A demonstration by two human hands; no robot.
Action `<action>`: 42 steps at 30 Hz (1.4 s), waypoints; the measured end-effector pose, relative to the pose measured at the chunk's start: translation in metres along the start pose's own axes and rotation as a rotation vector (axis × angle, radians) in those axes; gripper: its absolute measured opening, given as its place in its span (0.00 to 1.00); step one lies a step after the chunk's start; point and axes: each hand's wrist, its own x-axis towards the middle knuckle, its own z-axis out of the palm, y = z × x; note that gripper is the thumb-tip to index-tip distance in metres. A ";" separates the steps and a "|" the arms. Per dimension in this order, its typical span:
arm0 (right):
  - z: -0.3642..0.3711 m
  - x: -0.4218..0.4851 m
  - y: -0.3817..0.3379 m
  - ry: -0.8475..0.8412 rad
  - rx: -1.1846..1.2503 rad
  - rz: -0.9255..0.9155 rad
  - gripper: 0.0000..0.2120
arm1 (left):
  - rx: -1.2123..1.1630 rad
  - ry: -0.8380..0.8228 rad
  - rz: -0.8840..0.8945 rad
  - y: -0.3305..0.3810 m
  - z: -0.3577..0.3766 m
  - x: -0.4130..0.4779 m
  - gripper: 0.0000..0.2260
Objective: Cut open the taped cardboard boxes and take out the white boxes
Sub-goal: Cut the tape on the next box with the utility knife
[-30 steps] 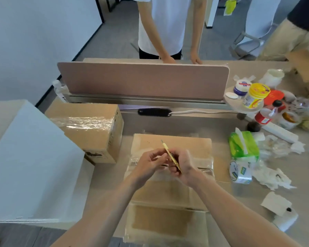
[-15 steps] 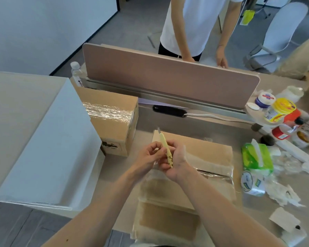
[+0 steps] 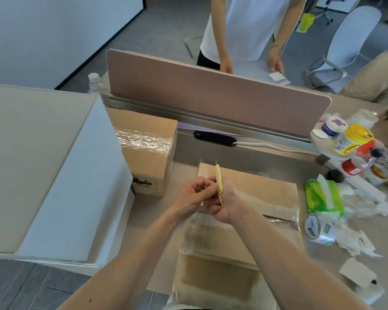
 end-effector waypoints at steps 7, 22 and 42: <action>0.002 -0.002 0.008 0.260 -0.334 -0.274 0.17 | -0.002 0.001 -0.136 0.012 0.002 0.005 0.13; -0.125 -0.029 -0.013 0.394 -0.263 -0.398 0.13 | 0.261 -0.031 -0.232 0.005 0.064 0.019 0.07; -0.403 -0.035 0.122 0.617 -0.570 -0.217 0.17 | 0.532 -0.336 -0.426 -0.052 0.243 0.026 0.09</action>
